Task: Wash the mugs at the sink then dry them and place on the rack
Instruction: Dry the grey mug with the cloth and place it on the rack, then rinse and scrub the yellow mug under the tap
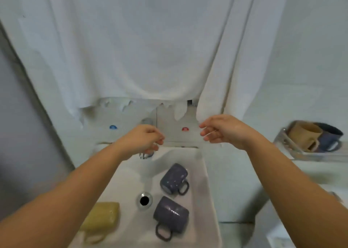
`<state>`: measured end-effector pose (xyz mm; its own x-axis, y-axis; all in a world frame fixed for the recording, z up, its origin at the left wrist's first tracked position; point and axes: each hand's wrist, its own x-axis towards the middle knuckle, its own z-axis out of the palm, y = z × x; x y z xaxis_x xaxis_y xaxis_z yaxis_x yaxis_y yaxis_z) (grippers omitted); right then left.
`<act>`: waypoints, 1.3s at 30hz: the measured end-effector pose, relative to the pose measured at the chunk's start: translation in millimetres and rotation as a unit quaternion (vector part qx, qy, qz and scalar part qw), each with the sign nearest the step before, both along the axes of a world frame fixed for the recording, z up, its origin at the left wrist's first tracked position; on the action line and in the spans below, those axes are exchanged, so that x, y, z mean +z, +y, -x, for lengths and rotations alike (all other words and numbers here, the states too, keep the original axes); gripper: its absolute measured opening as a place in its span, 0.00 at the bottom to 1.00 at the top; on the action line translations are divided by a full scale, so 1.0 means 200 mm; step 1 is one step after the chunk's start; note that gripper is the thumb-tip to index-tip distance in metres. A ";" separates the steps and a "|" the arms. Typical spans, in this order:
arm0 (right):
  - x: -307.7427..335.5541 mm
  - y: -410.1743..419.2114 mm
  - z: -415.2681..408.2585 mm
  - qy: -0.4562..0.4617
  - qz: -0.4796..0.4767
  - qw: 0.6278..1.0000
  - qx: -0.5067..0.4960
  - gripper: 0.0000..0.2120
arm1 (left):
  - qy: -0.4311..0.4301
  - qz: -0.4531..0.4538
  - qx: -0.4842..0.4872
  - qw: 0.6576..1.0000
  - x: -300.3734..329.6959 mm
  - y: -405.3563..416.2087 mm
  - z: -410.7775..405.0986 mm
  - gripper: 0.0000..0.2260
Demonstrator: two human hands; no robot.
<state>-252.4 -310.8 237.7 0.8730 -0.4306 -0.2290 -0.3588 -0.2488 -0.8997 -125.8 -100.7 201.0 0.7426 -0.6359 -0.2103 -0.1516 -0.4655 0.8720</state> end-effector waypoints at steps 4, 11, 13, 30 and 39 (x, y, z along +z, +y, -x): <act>-0.32 0.26 -0.11 0.061 -0.031 0.998 -0.006 0.08 | 0.013 -0.044 -0.023 0.999 -0.28 0.20 -0.10 0.06; -0.90 0.52 -0.25 0.157 -0.013 0.987 0.008 0.06 | -0.048 -0.198 -0.098 0.974 -0.79 0.43 -0.26 0.04; -1.07 0.56 -0.32 0.145 0.006 0.989 0.023 0.08 | -0.081 -0.280 -0.145 0.945 -0.90 0.47 -0.31 0.10; -1.37 0.63 -0.50 0.007 0.113 0.990 0.080 0.08 | -0.135 -0.500 -0.289 0.805 -1.19 0.51 -0.43 0.28; -1.28 0.52 -0.49 -0.049 -0.003 0.998 -0.046 0.08 | -0.084 -0.378 -0.219 0.895 -1.16 0.45 -0.44 0.33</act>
<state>-154.0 -207.4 -18.4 0.8481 -0.5092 -0.1465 -0.2896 -0.2138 -0.9330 -36.8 -10.3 -30.0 0.5191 -0.5963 -0.6123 -0.5636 -0.7774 0.2793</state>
